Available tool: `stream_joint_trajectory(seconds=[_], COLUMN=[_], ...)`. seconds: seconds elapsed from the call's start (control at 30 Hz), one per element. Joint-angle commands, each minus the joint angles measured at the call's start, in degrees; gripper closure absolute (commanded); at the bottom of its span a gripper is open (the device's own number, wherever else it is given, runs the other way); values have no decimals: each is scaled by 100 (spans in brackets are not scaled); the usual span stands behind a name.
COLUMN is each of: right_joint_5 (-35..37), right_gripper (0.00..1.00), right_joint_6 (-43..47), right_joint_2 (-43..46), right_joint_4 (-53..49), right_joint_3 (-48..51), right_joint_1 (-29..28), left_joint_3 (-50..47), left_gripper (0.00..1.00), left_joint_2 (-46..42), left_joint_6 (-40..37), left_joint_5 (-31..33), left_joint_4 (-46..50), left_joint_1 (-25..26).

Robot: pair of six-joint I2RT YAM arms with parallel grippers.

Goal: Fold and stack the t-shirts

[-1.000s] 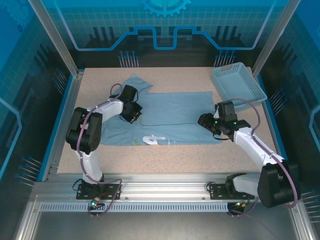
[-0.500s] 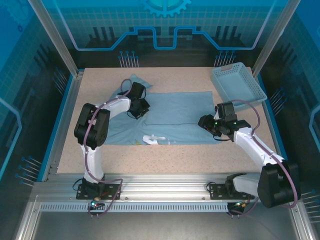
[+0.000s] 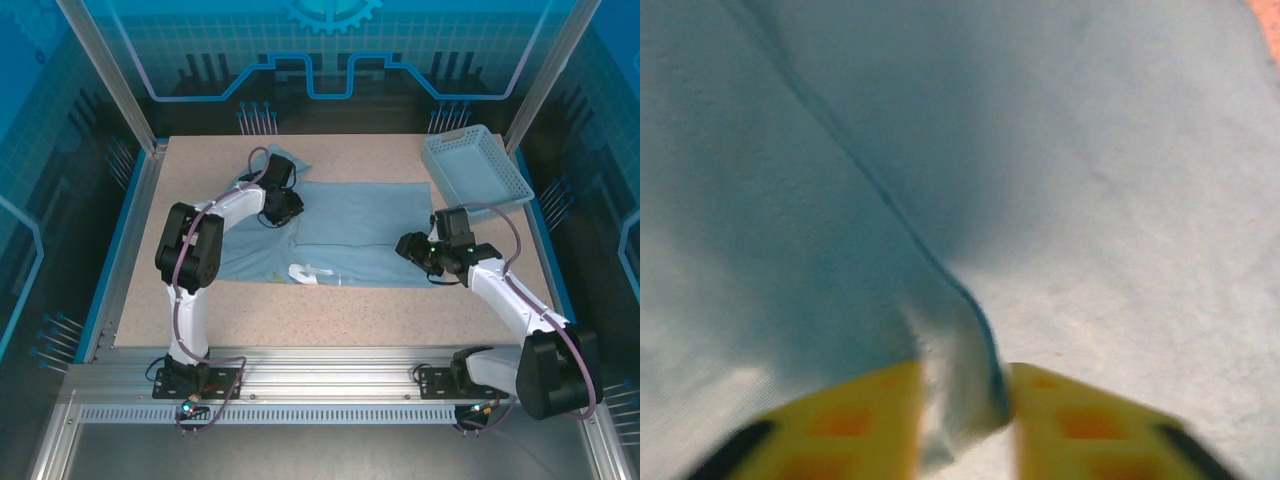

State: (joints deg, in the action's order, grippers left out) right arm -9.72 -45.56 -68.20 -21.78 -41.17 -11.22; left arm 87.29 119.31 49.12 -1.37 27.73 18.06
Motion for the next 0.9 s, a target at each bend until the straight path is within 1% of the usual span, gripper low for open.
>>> stream_joint_trajectory(seconds=[0.0,0.03,0.07,0.17,0.23,0.3,0.43,0.57,0.67,0.77,0.87], right_joint_5=[-52,-31,-18,44,100,95,135,190,286,353,498], right_gripper=[47,47,47,47,48,50,53,57,59,60,60], right_joint_6=[-19,-14,1,51,66,-27,-256,-419,-559,-793,-864], right_joint_2=[62,55,29,-179,-412,-642,-989,-1372,-1707,-1933,-2074], right_joint_4=[-36,-95,-143,-303,-398,-374,-125,48,-41,-55,-291], right_joint_3=[82,65,65,28,-35,-54,-23,-5,-67,-30,-188], right_joint_1=[108,192,274,507,541,517,380,327,323,355,323], left_joint_3=[56,-57,-182,-880,-1654,-2276,-3250,-3706,-4196,-4676,-4897], left_gripper=[38,34,34,36,41,47,58,63,66,69,72], left_joint_2=[-182,-454,-699,-1578,-2163,-2460,-2719,-2509,-2438,-2565,-2851], left_joint_6=[-152,-156,-143,98,329,522,999,1483,2120,2732,2976], left_joint_5=[526,653,804,1084,903,567,76,-43,-172,-191,-58], left_joint_4=[719,783,877,1158,1057,965,376,-65,-437,-598,-529], left_joint_1=[57,57,44,-139,-430,-770,-1284,-1539,-1734,-1865,-1877])
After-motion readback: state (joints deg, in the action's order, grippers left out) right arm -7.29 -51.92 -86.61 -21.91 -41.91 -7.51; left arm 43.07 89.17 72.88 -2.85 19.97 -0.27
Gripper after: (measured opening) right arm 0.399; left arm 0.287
